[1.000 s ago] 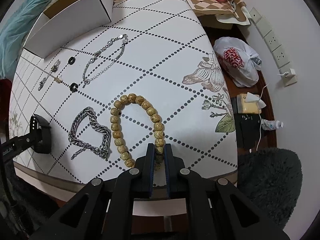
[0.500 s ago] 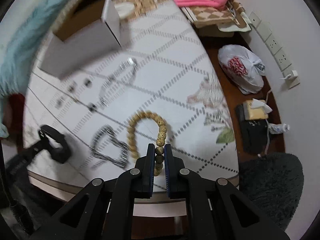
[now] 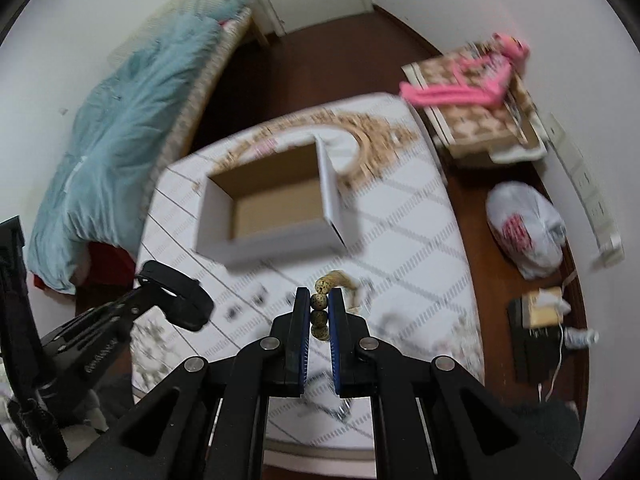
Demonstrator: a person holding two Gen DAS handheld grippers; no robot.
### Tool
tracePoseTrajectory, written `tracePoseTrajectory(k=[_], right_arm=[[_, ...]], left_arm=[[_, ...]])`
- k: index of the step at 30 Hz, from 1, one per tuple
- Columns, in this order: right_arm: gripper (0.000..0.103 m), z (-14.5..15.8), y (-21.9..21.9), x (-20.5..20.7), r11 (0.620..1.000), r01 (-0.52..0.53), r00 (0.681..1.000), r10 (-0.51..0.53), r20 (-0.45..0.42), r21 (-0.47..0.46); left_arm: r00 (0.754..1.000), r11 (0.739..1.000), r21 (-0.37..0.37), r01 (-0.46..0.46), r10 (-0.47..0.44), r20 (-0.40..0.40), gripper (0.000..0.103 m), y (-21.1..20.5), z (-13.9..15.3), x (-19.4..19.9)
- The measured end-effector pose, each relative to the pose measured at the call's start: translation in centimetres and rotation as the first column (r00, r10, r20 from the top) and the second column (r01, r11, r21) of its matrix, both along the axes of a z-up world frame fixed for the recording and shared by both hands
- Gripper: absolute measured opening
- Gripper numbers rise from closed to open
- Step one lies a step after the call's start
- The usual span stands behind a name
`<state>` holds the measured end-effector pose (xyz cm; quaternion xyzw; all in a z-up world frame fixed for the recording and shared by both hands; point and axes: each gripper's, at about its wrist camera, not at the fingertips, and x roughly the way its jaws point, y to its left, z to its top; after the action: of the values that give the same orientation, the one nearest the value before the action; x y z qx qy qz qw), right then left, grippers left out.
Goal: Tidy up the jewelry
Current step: 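Carry both held items into the white box and open both grippers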
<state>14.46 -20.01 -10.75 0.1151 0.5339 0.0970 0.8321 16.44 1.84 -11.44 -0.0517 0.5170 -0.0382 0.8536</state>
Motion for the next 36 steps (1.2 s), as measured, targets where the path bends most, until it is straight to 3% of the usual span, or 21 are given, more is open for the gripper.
tracePoseTrajectory(k=[6, 10, 20, 26, 28, 29, 30, 35, 36], right_arm=[[0.009, 3.0, 1.9, 4.2, 0.999, -0.031, 0.997, 0.029, 0.076, 0.021], [0.009, 2.9, 3.4, 7.5, 0.998, -0.052, 0.996, 0.050, 0.072, 0.030], [0.009, -2.5, 5.6, 14.5, 0.994, -0.096, 0.992, 0.100, -0.073, 0.062], [0.010, -4.5, 6.7, 17.2, 0.985, -0.133, 0.977, 0.149, -0.150, 0.109], [0.010, -4.8, 6.7, 17.7, 0.987, -0.126, 0.976, 0.142, -0.164, 0.104], [0.012, -4.9, 6.6, 17.8, 0.987, -0.125, 0.975, 0.141, -0.170, 0.101], [0.015, -4.9, 6.5, 17.9, 0.988, -0.120, 0.975, 0.136, -0.176, 0.097], [0.053, -4.5, 5.4, 17.3, 0.995, -0.096, 0.983, 0.096, -0.154, 0.003], [0.056, -4.4, 5.2, 17.2, 0.996, -0.094, 0.985, 0.092, -0.149, -0.009]], left_arm=[[0.999, 1.000, -0.005, 0.022, -0.022, 0.034, 0.003, 0.1, 1.2, 3.6], [1.000, 0.998, -0.054, 0.029, -0.029, -0.007, 0.003, 0.7, 0.6, 6.5], [0.992, 0.994, -0.104, 0.029, -0.042, -0.123, 0.007, 1.8, -2.5, 11.8], [0.985, 0.997, -0.083, -0.002, -0.013, -0.173, 0.011, 2.2, -3.2, 13.8], [0.985, 0.999, -0.054, -0.005, -0.004, -0.174, 0.034, 2.2, -3.2, 14.1], [0.984, 0.999, -0.045, -0.011, 0.003, -0.176, 0.070, 2.3, -3.2, 14.3], [0.986, 0.999, -0.043, -0.020, 0.012, -0.168, 0.092, 2.5, -3.1, 14.3], [0.988, 0.999, -0.005, -0.051, 0.050, -0.148, 0.092, 3.3, -2.8, 13.8], [0.988, 0.998, 0.014, -0.057, 0.059, -0.144, 0.093, 3.4, -2.8, 13.7]])
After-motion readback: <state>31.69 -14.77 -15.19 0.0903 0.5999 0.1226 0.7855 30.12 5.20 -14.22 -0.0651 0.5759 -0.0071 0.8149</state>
